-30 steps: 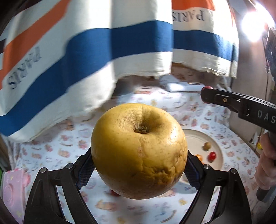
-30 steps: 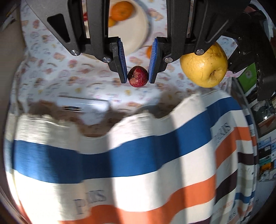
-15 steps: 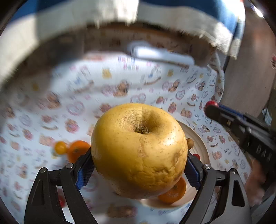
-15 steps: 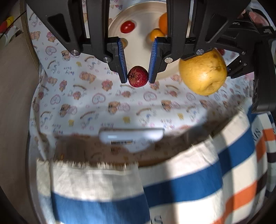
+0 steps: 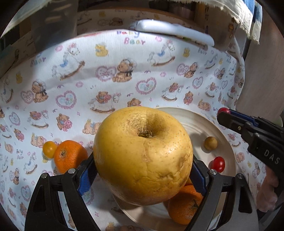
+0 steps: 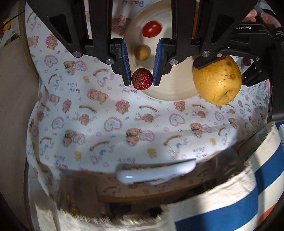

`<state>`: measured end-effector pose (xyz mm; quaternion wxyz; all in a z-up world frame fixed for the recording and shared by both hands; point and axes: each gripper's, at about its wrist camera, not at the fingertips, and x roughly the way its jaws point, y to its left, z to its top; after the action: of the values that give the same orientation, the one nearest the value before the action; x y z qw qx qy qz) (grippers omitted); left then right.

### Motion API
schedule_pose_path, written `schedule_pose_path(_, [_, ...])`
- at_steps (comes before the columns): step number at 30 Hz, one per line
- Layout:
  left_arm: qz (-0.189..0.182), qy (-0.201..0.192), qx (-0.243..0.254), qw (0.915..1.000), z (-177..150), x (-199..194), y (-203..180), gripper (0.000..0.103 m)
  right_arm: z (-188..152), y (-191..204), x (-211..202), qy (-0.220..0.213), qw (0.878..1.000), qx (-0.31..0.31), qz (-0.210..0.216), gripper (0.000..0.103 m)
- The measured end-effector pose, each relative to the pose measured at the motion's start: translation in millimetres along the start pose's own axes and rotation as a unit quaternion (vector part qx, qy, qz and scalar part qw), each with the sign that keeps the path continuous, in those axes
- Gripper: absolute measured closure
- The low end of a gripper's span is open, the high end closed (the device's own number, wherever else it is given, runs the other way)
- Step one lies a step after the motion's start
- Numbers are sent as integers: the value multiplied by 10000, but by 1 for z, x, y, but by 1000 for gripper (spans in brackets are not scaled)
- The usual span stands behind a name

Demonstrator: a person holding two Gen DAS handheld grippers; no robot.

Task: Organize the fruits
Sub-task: 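Carry the pomelo and red fruit over the white plate with both tools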

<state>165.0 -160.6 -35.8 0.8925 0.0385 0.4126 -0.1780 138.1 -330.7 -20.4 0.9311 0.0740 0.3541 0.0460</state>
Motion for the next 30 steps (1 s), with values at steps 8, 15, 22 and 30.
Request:
schedule_pose_path(8, [259, 26, 375, 9990, -3, 11, -13, 15, 0, -3, 3, 86, 9999, 43, 30, 77])
schedule_pose_path(15, [338, 38, 429, 9985, -2, 16, -17, 14, -2, -3, 12, 244, 9997, 45, -13, 77])
schedule_pose_path(22, [194, 128, 273, 9994, -1, 19, -13, 13, -3, -5, 17, 336, 9994, 80, -32, 77])
schedule_pose_path(30, [229, -17, 166, 9996, -6, 14, -11, 13, -4, -9, 21, 431, 9990, 126, -42, 77])
